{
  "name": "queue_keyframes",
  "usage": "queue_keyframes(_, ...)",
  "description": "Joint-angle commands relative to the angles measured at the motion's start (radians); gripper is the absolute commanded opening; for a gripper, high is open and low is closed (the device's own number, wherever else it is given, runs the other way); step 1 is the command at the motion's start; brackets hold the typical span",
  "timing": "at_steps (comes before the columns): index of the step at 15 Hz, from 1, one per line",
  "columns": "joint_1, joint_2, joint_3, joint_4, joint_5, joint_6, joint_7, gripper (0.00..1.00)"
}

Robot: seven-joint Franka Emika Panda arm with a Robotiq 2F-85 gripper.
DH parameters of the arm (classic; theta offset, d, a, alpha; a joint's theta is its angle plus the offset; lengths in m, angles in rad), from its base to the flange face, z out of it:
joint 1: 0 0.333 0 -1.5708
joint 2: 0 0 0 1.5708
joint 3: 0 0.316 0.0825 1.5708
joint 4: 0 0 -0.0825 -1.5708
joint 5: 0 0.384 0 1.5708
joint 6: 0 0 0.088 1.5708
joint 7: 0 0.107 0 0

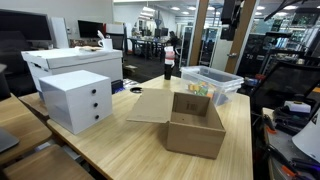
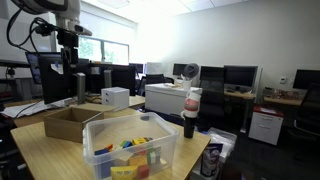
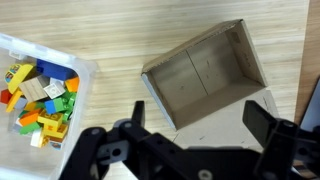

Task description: Close the lid of the card box fully

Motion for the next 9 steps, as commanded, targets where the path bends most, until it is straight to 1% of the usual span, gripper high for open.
queue_keyframes(1, 0.011, 0.127, 0.003, 0.046, -0.002, 0.075, -0.074, 1.0)
queue_keyframes(4, 0.024, 0.211, 0.005, 0.079, -0.003, 0.131, -0.115, 1.0)
queue_keyframes(9, 0.049, 0.359, 0.011, 0.155, -0.002, 0.273, -0.182, 1.0)
